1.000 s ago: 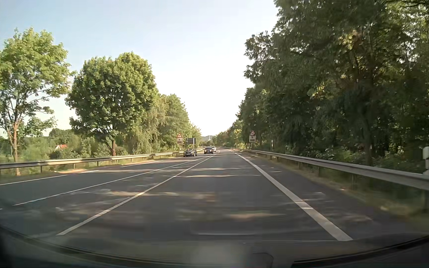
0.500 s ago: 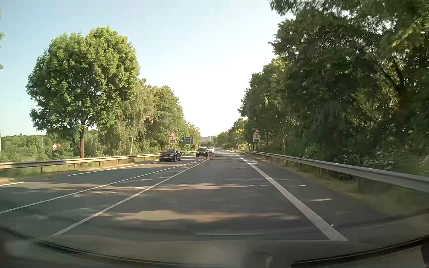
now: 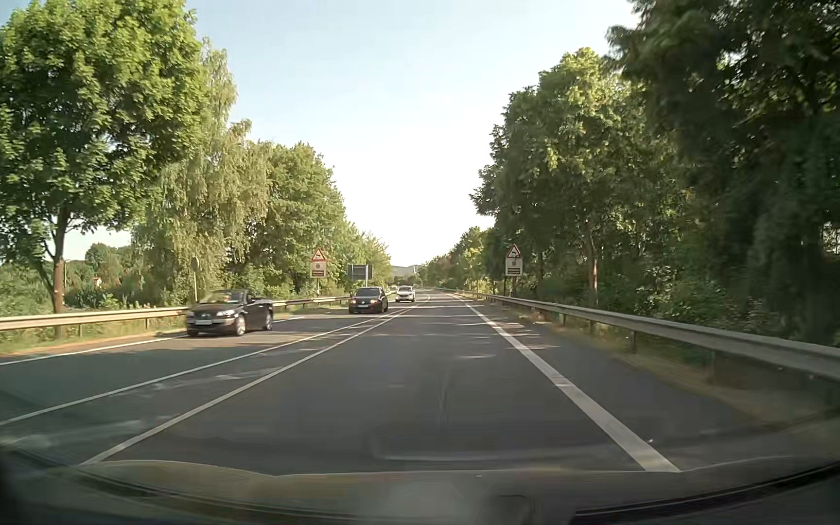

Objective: Follow the waypoints while adhering to traffic rules and regulations

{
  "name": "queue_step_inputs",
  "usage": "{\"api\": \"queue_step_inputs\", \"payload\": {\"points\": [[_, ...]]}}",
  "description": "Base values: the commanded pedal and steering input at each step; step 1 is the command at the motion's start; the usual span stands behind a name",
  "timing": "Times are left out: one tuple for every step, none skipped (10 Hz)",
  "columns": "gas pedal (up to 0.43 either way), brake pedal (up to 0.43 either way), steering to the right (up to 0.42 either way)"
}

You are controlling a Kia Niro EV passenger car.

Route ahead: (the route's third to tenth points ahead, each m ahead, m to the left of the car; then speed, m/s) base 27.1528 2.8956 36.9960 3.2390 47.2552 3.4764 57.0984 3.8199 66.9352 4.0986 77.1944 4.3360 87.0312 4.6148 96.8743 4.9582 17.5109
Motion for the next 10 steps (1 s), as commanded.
{"api": "queue_step_inputs", "payload": {"points": [[0.268, 0.006, -0.002], [0.268, 0.006, -0.002], [0.28, 0.006, -0.002], [0.28, 0.006, -0.002], [0.28, 0.006, -0.002], [0.28, 0.006, -0.002], [0.28, 0.006, -0.002], [0.28, 0.006, -0.002], [0.28, 0.006, -0.002], [0.28, 0.006, -0.002]]}}
